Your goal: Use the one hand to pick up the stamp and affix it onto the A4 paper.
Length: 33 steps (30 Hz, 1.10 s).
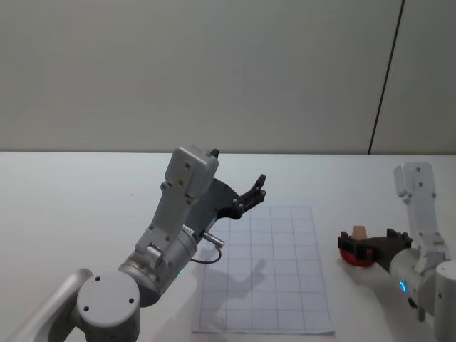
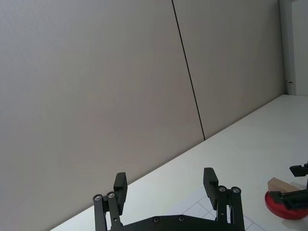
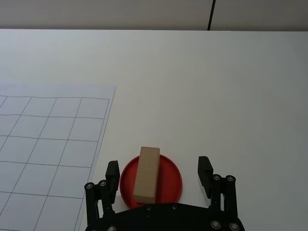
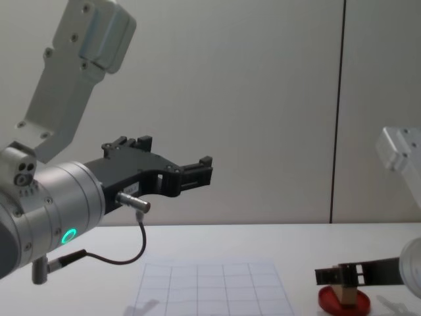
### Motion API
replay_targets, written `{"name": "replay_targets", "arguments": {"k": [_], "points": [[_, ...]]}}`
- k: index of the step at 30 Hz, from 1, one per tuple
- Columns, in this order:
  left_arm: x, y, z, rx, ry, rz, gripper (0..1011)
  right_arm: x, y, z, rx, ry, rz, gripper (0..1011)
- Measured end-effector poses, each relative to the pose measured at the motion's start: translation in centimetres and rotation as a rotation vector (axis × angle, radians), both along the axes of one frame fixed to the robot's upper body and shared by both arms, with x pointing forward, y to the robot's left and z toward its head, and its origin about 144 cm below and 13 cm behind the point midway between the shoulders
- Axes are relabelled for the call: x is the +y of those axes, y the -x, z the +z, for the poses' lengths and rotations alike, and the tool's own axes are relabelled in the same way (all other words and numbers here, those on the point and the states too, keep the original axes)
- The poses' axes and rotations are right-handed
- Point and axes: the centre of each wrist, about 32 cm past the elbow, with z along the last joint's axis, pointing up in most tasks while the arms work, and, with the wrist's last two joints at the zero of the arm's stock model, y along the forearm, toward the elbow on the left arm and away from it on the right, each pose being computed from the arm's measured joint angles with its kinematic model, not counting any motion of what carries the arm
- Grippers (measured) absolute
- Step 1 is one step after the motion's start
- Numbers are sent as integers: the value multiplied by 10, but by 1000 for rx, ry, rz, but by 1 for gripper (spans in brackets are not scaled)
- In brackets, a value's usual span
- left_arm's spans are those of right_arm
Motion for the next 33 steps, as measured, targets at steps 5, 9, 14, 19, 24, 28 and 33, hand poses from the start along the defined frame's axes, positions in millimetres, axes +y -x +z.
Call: {"name": "replay_targets", "arguments": {"k": [5, 9, 14, 19, 24, 28, 33], "points": [[0, 0, 0, 0, 0, 0, 1002, 1, 0, -1, 2, 3, -2, 1001], [0, 0, 0, 0, 0, 0, 1002, 2, -1, -2, 5, 5, -3, 1001], [0, 0, 0, 0, 0, 0, 1002, 3, -1, -3, 7, 7, -3, 1001], [0, 0, 0, 0, 0, 0, 1002, 4, -1, -4, 8, 8, -4, 1001], [0, 0, 0, 0, 0, 0, 1002, 4, -1, -4, 9, 9, -4, 907], [0, 0, 0, 0, 0, 0, 1002, 5, -1, -4, 9, 9, -4, 810], [0, 0, 0, 0, 0, 0, 1002, 5, -1, -4, 9, 10, -4, 659]]}}
